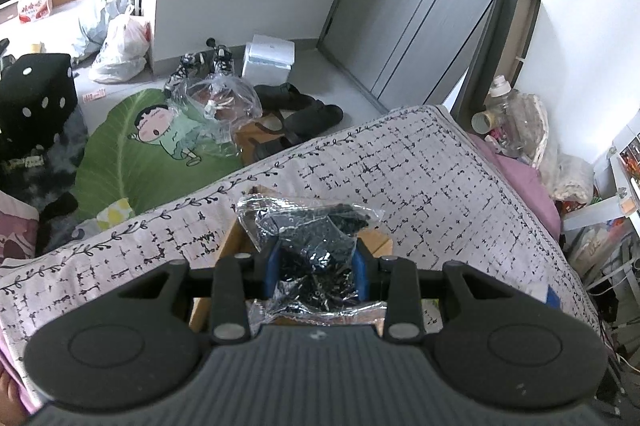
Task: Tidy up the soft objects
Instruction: 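Carry the black bag over the box and open the left tool while the right tool carries the tissue pack, then open the right tool to drop the blue tissue pack into the box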
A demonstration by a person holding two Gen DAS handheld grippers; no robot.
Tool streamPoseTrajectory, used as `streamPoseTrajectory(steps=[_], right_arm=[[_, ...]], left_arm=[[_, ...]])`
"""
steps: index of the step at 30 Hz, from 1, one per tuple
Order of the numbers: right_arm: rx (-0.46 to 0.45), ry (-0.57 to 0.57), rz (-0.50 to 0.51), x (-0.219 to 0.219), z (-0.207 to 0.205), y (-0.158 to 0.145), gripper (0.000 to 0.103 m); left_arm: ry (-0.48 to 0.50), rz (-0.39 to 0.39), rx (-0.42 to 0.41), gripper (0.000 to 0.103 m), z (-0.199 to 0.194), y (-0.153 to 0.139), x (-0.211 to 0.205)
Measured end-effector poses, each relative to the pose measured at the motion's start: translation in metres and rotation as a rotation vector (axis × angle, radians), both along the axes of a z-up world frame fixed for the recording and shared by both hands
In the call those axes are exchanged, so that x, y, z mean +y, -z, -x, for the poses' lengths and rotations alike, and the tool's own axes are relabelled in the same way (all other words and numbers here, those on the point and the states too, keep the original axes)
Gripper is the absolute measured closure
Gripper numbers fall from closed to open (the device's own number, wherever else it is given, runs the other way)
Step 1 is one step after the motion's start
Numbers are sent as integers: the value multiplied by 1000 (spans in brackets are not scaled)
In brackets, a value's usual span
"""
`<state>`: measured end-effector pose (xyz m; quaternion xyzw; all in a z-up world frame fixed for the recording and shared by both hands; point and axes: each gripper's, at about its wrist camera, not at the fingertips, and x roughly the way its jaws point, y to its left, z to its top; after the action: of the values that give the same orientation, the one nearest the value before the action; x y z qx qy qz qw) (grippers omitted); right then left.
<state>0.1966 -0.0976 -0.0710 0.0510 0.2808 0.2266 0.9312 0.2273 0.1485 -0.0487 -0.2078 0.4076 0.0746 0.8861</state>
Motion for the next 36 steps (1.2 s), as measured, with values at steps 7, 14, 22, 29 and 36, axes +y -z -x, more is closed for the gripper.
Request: streamPoseTrajectory(steps=[7,14,22,29,36], right_arm=[[14,-45,14,18,-1,7,22],[46,-82,44,37,-3,20,22],[61,-116,58,57,-6,28,22],[73,-160,63,72,-4,34,21],[93,-200,87,85,2,39,18]], left_arm=[[4,17,43,68,-15,25,5],[-33,28,83,67,-28,49,17],[-70,31,63,59,-35,59,26],[-98,26,30,49,-34,53,35],[-120,12,32,40,-23,42,47]])
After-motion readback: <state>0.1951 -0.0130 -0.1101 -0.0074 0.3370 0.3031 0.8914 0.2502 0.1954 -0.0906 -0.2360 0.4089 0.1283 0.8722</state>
